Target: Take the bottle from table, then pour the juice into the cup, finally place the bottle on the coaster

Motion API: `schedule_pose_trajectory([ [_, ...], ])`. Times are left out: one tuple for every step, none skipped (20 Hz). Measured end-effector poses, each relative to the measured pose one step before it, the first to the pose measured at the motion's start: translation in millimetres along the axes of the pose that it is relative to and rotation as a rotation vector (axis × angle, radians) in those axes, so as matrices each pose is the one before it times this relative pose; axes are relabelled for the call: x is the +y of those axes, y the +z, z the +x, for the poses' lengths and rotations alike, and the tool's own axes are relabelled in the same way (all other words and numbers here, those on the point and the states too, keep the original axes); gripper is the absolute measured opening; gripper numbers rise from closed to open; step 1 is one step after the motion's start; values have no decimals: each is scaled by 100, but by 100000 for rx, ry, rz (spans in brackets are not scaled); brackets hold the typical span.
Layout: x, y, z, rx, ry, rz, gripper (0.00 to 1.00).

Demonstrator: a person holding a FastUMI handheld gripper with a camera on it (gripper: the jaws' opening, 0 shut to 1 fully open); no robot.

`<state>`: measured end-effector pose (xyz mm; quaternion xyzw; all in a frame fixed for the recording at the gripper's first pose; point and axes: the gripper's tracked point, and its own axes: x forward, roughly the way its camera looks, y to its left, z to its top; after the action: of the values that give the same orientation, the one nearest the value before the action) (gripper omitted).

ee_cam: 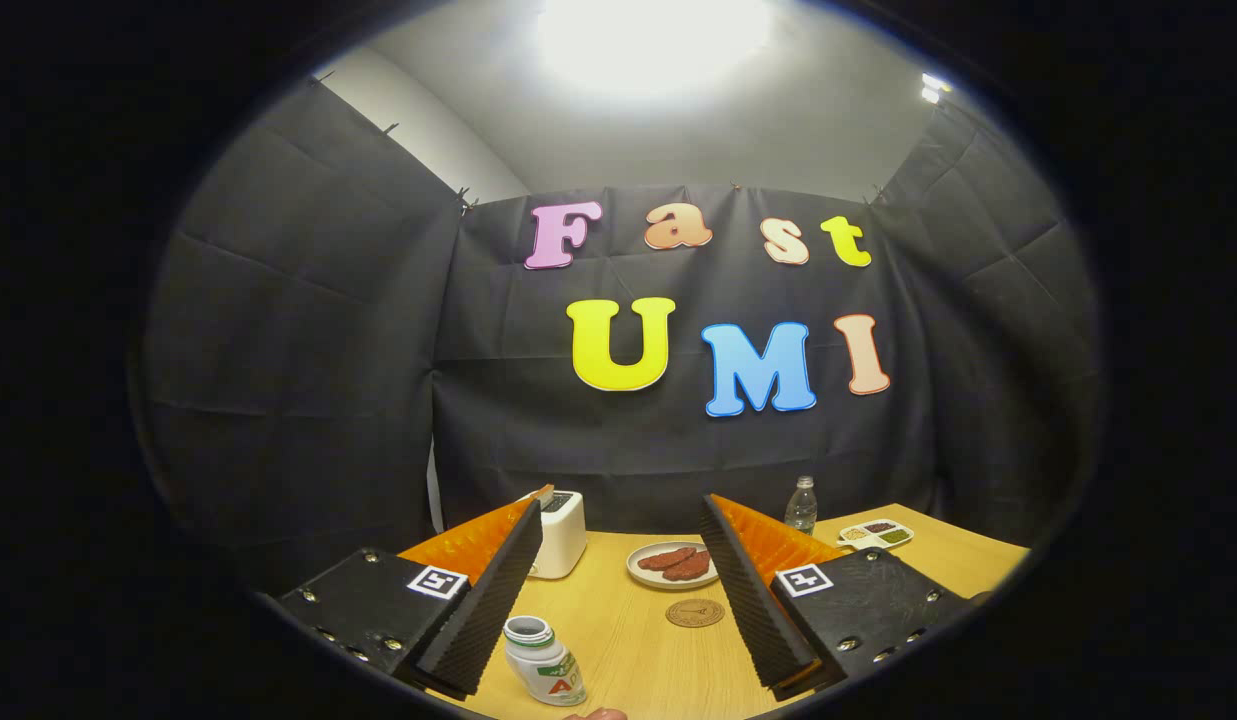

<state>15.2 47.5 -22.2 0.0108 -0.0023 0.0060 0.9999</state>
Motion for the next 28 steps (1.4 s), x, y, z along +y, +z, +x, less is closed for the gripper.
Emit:
schedule_pose_trajectory([
  [168,-568,-8,627,-516,-1202,97],
  [307,-672,101,1013,-199,-1225,97],
  [726,-707,98,913,847,-427,97],
  [607,-639,173,664,596,206,97],
  [515,-544,26,355,762,354,97],
  [431,-511,61,169,137,488,97],
  [487,-549,19,425,616,513,97],
  [478,-696,97,784,367,393,97],
  [336,-657,182,842,249,-27,97],
  [365,-676,100,1078,315,-235,97],
  [394,-711,104,756,259,-55,97],
  [255,-638,212,950,86,-125,97],
  [158,-863,168,1222,-126,-203,97],
  [111,-717,145,1210,-277,-135,97],
  [190,-928,232,1538,-85,184,97],
  [182,-827,211,1253,-132,491,97],
  [160,-713,184,1189,39,656,97],
  [94,-634,312,839,-278,501,97],
  [23,-678,236,1073,-453,-60,97],
  [93,-558,207,1135,-34,-263,97],
  [187,-886,300,1587,27,-571,97],
  [105,-679,237,1354,320,-736,97],
  [170,-607,188,919,585,-439,97],
  [143,-526,149,845,231,-105,97],
  [-115,-715,98,1169,-230,-71,97],
  [-118,-727,161,1563,-467,163,97],
  [-98,-779,85,1457,-561,353,97],
  [-46,-600,138,1520,-469,482,97],
])
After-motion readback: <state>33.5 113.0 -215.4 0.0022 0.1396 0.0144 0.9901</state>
